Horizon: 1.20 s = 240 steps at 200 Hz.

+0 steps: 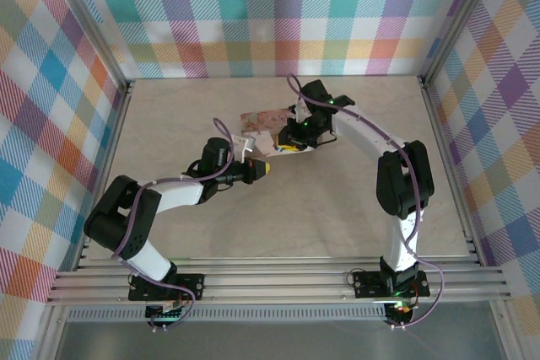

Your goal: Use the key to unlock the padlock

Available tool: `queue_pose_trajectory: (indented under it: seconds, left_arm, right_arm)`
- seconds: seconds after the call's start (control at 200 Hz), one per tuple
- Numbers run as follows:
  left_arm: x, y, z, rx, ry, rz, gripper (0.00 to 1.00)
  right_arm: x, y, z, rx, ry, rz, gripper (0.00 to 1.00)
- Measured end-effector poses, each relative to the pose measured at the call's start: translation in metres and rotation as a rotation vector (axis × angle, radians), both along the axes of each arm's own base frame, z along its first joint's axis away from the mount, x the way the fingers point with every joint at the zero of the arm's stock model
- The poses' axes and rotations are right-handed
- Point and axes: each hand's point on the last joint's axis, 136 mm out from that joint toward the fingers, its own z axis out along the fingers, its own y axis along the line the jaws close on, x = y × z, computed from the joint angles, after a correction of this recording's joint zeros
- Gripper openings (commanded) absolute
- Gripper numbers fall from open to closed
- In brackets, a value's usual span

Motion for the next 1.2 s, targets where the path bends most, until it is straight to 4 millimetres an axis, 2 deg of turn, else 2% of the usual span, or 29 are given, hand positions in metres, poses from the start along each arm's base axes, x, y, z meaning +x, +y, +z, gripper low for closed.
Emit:
queue_pose_trajectory:
  seconds: [0.28, 0.465, 0.735, 1.2]
  left_arm:
    - [0.008, -0.004, 0.008, -0.047, -0.014, 0.017, 0.0]
    - [0.013, -0.007, 0.005, -0.068, -0.008, 0.027, 0.0]
    - [0.019, -0.011, 0.011, -0.1, -0.025, 0.03, 0.0]
    - [0.02, -0.015, 0.011, -0.111, -0.021, 0.012, 0.0]
  right_arm:
    - [-0.002, -0.002, 0.002, 0.035, 0.047, 0.009, 0.0]
    - [0.0, -0.003, 0.005, 0.064, 0.069, 0.02, 0.0]
    - [-0.001, -0.001, 0.001, 0.08, 0.112, 0.052, 0.0]
    - [-0.001, -0.002, 0.002, 0.085, 0.112, 0.067, 0.0]
